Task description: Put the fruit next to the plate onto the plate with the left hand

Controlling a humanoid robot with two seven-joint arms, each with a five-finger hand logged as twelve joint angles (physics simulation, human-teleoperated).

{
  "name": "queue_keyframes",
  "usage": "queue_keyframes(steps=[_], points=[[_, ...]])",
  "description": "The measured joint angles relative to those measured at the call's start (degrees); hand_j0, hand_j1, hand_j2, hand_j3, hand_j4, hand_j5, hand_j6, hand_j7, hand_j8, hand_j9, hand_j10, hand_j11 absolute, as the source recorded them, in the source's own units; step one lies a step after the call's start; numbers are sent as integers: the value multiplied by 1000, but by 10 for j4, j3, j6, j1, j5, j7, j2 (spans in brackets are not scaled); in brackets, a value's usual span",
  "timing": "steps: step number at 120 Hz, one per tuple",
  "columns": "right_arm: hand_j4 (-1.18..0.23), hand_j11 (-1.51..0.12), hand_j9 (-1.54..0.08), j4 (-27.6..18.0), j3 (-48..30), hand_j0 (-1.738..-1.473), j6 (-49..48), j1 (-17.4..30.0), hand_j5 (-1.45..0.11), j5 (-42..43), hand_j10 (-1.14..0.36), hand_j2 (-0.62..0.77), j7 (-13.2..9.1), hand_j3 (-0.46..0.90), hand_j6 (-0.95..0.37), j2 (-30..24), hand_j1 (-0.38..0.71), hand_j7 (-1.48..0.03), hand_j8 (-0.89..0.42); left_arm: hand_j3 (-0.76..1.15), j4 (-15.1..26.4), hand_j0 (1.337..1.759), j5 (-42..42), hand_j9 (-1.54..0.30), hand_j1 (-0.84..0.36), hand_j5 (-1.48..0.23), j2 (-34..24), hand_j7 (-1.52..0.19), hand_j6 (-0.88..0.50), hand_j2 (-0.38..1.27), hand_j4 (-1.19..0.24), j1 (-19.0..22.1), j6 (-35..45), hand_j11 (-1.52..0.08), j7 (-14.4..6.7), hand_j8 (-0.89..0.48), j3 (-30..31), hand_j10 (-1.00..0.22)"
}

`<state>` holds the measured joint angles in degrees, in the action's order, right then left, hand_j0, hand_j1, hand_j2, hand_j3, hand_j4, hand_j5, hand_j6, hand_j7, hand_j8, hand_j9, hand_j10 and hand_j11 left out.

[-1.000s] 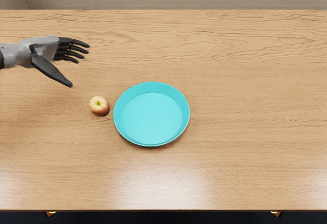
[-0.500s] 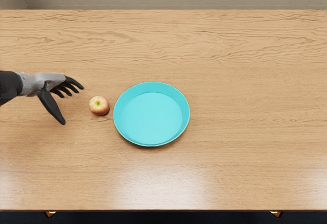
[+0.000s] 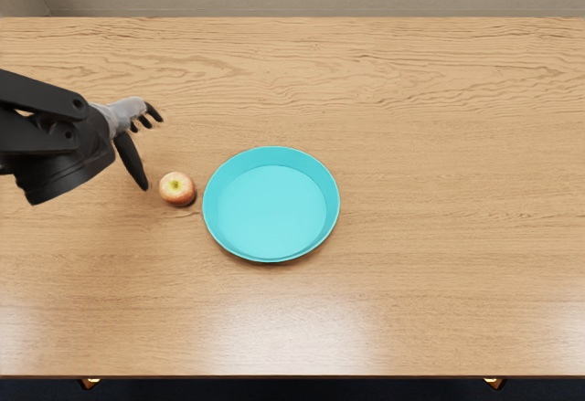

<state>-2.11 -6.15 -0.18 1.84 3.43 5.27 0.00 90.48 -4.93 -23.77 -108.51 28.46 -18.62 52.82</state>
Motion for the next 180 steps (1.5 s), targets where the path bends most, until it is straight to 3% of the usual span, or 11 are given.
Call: queue_keyframes(steps=[40,81,125,160,180], points=[[-39,-50,-50,0,0,-1658,0,0,-50,0,-39,-7,0,0,-39,0,-303,-50,-39,0,4,1658,69,-319,55,-319,142,-319,-246,50,-246,-16,53,-319,-45,-246,30,-246],[-39,-50,-50,0,0,-1658,0,0,-50,0,-39,-7,0,0,-39,0,-303,-50,-39,0,-31,1658,94,-319,55,-320,205,-319,-246,50,-246,20,65,-319,-82,-246,31,-246],[-39,-50,-50,0,0,-1658,0,0,-50,0,-39,-7,0,0,-39,0,-303,-50,-39,0,-85,1658,97,-320,54,-320,232,-320,-247,50,-247,52,65,-320,-88,-247,32,-247],[-39,-50,-50,0,0,-1658,0,0,-50,0,-39,-7,0,0,-39,0,-303,-50,-39,0,-161,1658,97,-321,68,-321,238,-321,-247,70,-246,89,65,-321,-87,-247,32,-247],[-39,-50,-50,0,0,-1658,0,0,-50,0,-39,-7,0,0,-39,0,-303,-50,-39,0,-173,1658,96,-321,60,-321,238,-321,-247,59,-247,91,65,-321,-87,-247,29,-247]])
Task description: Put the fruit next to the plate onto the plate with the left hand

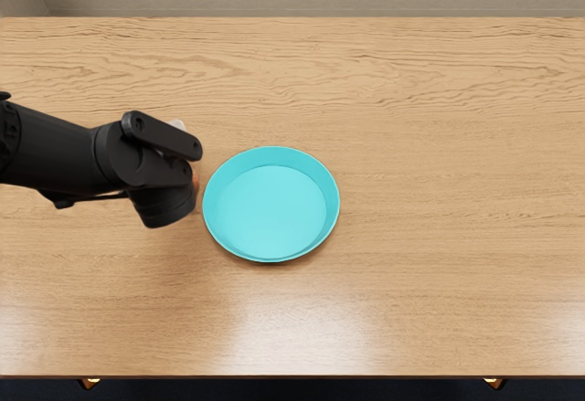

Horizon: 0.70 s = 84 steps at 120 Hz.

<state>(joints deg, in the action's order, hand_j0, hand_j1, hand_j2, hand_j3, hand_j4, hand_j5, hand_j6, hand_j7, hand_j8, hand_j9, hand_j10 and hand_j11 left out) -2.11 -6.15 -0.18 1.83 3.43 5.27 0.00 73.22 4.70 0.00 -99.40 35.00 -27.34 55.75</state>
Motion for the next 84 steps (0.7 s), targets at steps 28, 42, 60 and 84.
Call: queue_keyframes(steps=[28,42,60,84], points=[[-39,-50,-50,0,0,-1658,0,0,-50,0,-39,-7,0,0,-39,0,-303,-50,-39,0,6,1658,-1,-325,51,-325,0,-325,-251,54,-251,-2,0,-325,1,-251,-8,-251],[-39,-50,-50,0,0,-1658,0,0,-50,0,-39,-7,0,0,-39,0,-303,-50,-39,0,7,1658,-2,-350,27,-350,0,-350,-270,56,-270,-1,0,-350,2,-270,-14,-270],[-39,-50,-50,0,0,-1658,0,0,-50,0,-39,-7,0,0,-39,0,-303,-50,-39,0,7,1658,-2,-422,-39,-422,0,-422,-325,66,-325,1,0,-421,3,-325,-17,-325],[-39,-50,-50,0,0,-1658,0,0,-50,0,-39,-7,0,0,-39,0,-303,-50,-39,0,6,1658,-3,-514,-113,-514,0,-514,-395,100,-395,6,0,-514,3,-395,-18,-395]])
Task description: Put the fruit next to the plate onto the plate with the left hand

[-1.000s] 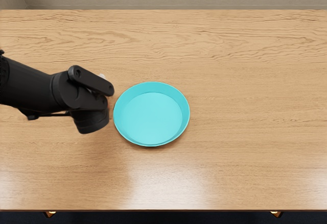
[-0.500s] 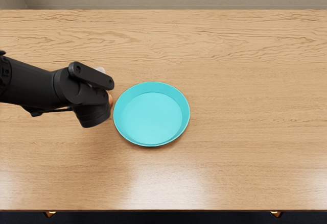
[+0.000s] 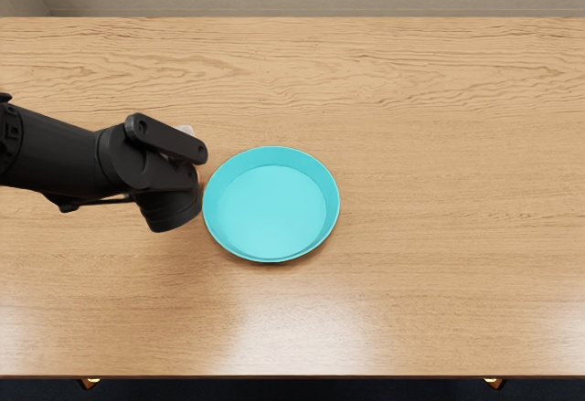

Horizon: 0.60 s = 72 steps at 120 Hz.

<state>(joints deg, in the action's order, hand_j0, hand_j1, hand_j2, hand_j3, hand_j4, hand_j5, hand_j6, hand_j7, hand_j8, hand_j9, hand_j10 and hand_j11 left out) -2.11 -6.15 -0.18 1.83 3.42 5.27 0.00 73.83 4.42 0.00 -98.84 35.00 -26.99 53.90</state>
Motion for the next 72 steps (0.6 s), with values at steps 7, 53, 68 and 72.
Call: queue_keyframes(steps=[7,53,68,72], points=[[-39,-50,-50,0,0,-1658,0,0,-50,0,-39,-7,0,0,-39,0,-303,-50,-39,0,-1,1658,0,-534,-134,-534,0,-534,-411,98,-410,4,0,-534,0,-411,0,-410],[-39,-50,-50,0,0,-1658,0,0,-50,0,-39,-7,0,0,-39,0,-303,-50,-39,0,-5,1657,1,-672,-242,-672,0,-671,-513,121,-513,12,0,-672,3,-468,-3,-513],[-39,-50,-50,0,0,-1658,0,0,-50,0,-39,-7,0,0,-39,0,-303,-50,-39,0,-4,1656,3,-749,-264,-745,0,-748,-522,163,-568,12,0,-749,2,-428,-3,-565],[-39,-50,-50,0,0,-1658,0,0,-50,0,-39,-7,0,0,-39,0,-303,-50,-39,0,-4,1656,3,-768,-268,-763,0,-767,-517,176,-580,11,0,-767,2,-416,-3,-570]])
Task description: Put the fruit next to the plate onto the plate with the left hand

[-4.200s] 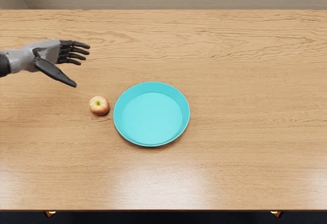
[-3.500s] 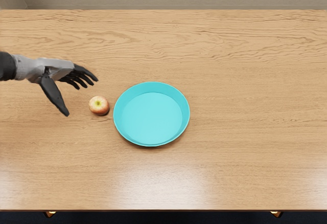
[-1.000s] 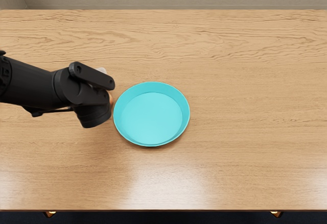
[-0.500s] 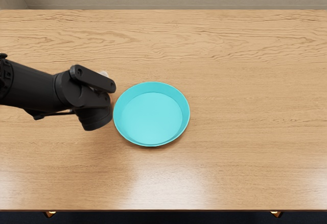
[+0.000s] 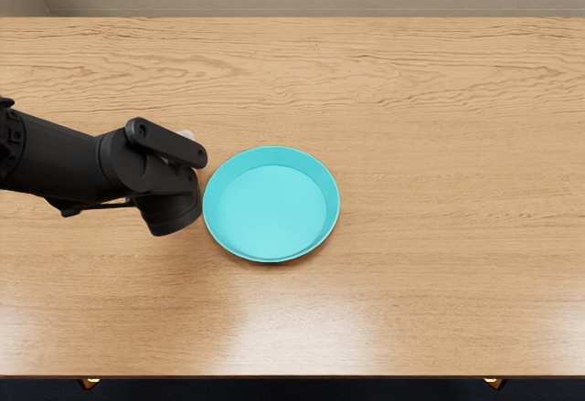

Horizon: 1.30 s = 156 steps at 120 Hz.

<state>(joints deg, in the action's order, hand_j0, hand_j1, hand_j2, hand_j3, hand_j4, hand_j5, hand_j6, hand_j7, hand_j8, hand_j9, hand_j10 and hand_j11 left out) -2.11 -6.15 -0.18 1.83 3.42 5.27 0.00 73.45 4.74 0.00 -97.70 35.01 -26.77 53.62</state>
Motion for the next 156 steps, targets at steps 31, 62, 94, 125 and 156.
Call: queue_keyframes(steps=[31,62,94,125,156], points=[[-39,-50,-50,0,0,-1658,0,0,-50,0,-39,-7,0,0,-39,0,-303,-50,-39,0,5,1654,1,-890,-263,-897,0,-889,-488,253,-655,-11,-1,-892,0,-398,1,-578],[-39,-50,-50,0,0,-1658,0,0,-50,0,-39,-8,0,0,-39,0,-303,-50,-39,0,54,1654,2,-934,-272,-963,0,-924,-458,284,-661,-84,-2,-935,-1,-382,6,-570],[-39,-50,-50,0,0,-1658,0,0,-50,0,-39,-8,0,0,-39,0,-303,-50,-39,0,117,1655,8,-948,-273,-985,0,-939,-457,307,-661,-158,-2,-942,-2,-377,-1,-573],[-39,-50,-50,0,0,-1658,0,0,-50,0,-39,-8,0,0,-39,0,-303,-50,-39,0,162,1655,9,-947,-292,-997,0,-945,-437,321,-651,-189,-3,-937,-2,-363,-58,-560],[-39,-50,-50,0,0,-1658,0,0,-50,0,-39,-8,0,0,-39,0,-303,-50,-39,0,168,1655,9,-947,-300,-1006,0,-951,-430,331,-645,-172,-3,-937,-2,-359,-106,-555]])
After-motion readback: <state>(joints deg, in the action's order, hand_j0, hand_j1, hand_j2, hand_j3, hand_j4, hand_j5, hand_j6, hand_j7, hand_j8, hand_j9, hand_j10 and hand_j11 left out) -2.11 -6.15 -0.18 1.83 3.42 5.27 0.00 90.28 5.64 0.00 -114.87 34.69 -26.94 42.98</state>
